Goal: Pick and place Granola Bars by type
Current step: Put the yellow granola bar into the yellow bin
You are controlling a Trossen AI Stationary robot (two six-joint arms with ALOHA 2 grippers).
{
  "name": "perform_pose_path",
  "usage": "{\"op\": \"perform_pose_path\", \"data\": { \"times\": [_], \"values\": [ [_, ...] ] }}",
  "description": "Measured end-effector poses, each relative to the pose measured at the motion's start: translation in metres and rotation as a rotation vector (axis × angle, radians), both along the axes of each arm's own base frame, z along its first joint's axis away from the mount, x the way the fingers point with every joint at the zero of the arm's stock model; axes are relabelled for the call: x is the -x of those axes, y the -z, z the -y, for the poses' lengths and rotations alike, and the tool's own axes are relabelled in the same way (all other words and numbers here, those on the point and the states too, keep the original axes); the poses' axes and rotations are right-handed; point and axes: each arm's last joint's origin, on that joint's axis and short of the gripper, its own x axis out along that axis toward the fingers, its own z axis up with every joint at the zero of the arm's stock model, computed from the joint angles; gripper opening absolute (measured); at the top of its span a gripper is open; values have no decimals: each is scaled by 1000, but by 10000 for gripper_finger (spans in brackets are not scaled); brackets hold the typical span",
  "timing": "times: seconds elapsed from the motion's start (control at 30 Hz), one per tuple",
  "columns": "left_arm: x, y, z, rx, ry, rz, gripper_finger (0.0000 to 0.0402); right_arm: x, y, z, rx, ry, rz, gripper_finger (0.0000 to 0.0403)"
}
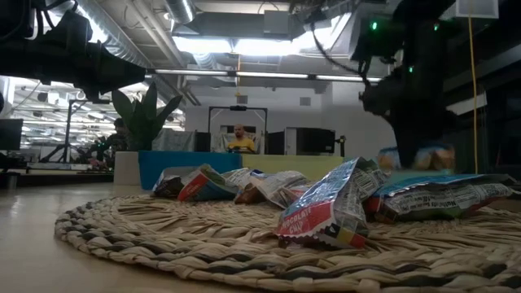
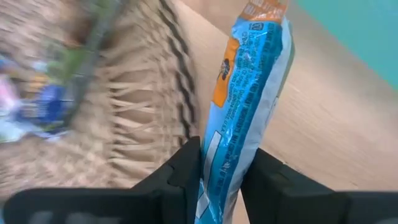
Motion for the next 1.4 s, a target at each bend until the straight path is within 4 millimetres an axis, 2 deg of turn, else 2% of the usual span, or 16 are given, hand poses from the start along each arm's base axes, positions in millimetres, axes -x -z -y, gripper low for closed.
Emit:
{"op": "perform_pose_path", "data": {
  "times": [0.27, 0.5, 0.77, 1.0, 1.17, 1.4],
  "values": [
    [0, 2, 0, 1, 0, -17, 104, 0, -42, -2, 13, -42, 131, 96],
    [0, 3, 0, 3, 0, -28, 104, -7, -84, 1, 156, -187, 265, 96],
    [0, 3, 0, 27, 2, -15, 104, -16, -151, 4, 364, -349, 431, 96],
    [0, 3, 0, 26, 2, -16, 104, -14, -204, 7, 538, -433, 539, 96],
    [0, 3, 0, 26, 2, -16, 104, -12, -219, 15, 579, -410, 565, 96],
    [0, 3, 0, 24, 2, -16, 104, -11, -217, 39, 561, -407, 556, 96]
  ]
}}
